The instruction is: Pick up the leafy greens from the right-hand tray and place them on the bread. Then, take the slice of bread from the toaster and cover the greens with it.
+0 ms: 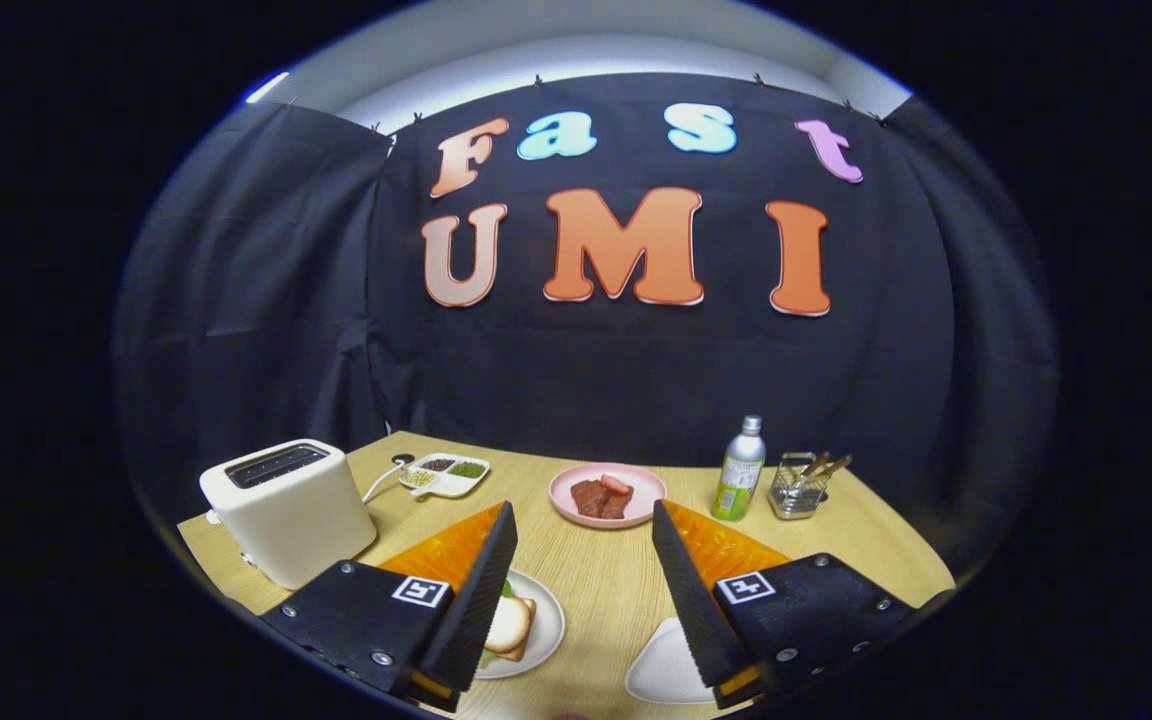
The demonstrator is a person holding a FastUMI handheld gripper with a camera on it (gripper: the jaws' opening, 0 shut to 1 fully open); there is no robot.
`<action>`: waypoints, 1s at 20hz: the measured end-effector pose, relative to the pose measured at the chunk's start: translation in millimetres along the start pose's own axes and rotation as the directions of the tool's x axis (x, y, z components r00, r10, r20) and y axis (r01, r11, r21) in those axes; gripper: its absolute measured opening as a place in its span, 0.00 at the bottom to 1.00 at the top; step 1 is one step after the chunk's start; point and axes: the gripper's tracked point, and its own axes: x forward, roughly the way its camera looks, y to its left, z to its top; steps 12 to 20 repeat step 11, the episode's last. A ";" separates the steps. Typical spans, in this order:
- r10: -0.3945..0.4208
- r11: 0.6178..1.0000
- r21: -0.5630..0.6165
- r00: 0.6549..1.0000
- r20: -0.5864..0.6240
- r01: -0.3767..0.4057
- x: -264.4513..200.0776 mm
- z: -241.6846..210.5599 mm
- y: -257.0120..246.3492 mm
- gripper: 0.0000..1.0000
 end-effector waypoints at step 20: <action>-0.089 0.994 -0.044 0.969 0.231 0.102 -44.0 91.5 -12.7 0.89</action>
